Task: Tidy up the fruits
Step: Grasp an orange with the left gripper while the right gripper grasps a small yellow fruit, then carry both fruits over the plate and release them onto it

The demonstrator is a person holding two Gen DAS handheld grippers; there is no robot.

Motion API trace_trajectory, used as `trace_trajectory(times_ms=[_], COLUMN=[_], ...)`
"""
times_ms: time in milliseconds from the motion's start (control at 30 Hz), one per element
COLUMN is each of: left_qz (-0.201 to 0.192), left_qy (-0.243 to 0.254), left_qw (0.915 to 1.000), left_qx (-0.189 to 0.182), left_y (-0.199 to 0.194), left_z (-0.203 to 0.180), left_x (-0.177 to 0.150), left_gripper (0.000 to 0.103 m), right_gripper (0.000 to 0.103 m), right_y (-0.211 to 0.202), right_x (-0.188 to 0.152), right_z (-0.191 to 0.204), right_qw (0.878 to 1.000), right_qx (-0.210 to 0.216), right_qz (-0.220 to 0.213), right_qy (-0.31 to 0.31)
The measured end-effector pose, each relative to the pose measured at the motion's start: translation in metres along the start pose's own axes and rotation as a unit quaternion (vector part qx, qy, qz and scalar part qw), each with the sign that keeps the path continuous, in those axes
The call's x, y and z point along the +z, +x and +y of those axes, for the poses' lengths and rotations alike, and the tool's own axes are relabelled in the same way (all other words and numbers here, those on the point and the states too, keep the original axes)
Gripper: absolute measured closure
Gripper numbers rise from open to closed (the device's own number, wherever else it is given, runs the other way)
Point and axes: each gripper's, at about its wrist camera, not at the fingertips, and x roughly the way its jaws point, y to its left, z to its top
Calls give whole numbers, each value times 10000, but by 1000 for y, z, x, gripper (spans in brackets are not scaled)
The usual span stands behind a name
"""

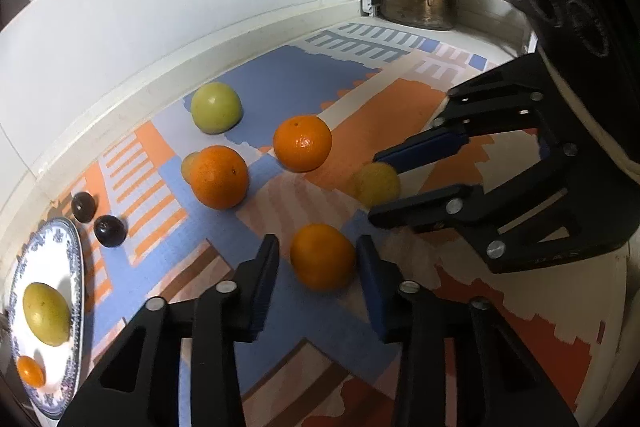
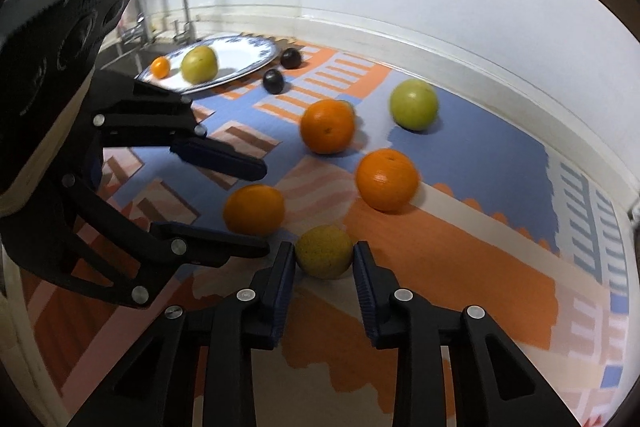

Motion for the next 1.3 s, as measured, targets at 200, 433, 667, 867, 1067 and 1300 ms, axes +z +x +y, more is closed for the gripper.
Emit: trace_trajectory(times_ms=[200,433,667,867,1067,1300], left_qz=[-56,-362,-716,-1016,-1207,-1320], left_qy=[-432,-1136,-1797,-1967,-2074,-2194], left_qw=[9991,9924,9790,9705,9616,9526], left_qx=[3,297,648,954,1329,1641], left_y=[-5,-37,-79,-117,-152,-179], left_z=[6,16,31,43,56,81], left_x=[-1,-5,-14,-27,-42,-60], left_gripper=[71,71,71,71,71,71], right_gripper=[72,72,72,72,72,72], right_y=[-9,-27,-48,-63,-71,-71], right_x=[0,3,21,36,53,81], right_z=[-3,0,18,41,67,95], right_qw=[9987,9949,9914,9886,9865,9847], right_qx=[-241,-289,-292,-222,-180,-96], right_qz=[-119,-396,-735,-995,-1225,-1443], right_qy=[427,879,1040,1111,1076,976])
